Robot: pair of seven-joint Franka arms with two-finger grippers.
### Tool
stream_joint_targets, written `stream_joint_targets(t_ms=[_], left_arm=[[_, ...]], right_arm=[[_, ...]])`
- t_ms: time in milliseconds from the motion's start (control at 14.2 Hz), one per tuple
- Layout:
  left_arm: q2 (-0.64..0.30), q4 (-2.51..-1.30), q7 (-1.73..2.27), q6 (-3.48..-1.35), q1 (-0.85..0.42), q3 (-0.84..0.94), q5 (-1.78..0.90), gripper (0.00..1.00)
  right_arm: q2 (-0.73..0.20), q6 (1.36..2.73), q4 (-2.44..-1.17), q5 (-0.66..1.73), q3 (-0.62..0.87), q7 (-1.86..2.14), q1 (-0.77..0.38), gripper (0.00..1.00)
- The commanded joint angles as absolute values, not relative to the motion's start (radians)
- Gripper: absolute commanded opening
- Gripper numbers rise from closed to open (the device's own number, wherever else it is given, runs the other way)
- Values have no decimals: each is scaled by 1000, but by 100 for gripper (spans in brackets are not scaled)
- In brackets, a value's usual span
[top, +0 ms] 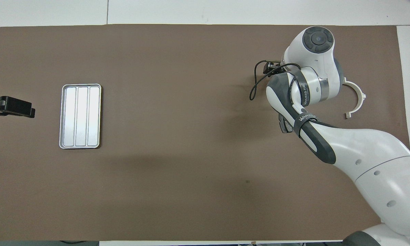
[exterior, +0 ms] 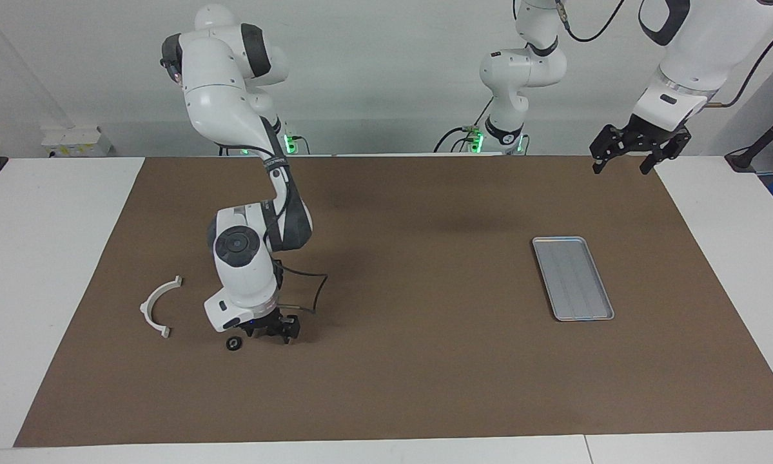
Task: Pick bearing gear from pile to tray
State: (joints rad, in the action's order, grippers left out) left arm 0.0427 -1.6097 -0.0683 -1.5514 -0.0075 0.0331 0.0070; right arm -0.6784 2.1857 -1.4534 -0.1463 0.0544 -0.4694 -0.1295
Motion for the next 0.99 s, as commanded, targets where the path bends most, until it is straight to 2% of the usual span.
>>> stream_joint_targets(t_ms=[0, 634, 916], left_arm=[[57, -1624, -81, -1555, -12, 29, 11, 100], [57, -1624, -81, -1555, -12, 29, 11, 100], [57, -1624, -81, -1555, -12, 29, 11, 100]], right_arm=[[-692, 2188, -1456, -155, 63, -492, -115, 92], [-686, 2095, -1451, -126, 63, -492, -115, 90], [-686, 2095, -1451, -88, 63, -494, -115, 74]])
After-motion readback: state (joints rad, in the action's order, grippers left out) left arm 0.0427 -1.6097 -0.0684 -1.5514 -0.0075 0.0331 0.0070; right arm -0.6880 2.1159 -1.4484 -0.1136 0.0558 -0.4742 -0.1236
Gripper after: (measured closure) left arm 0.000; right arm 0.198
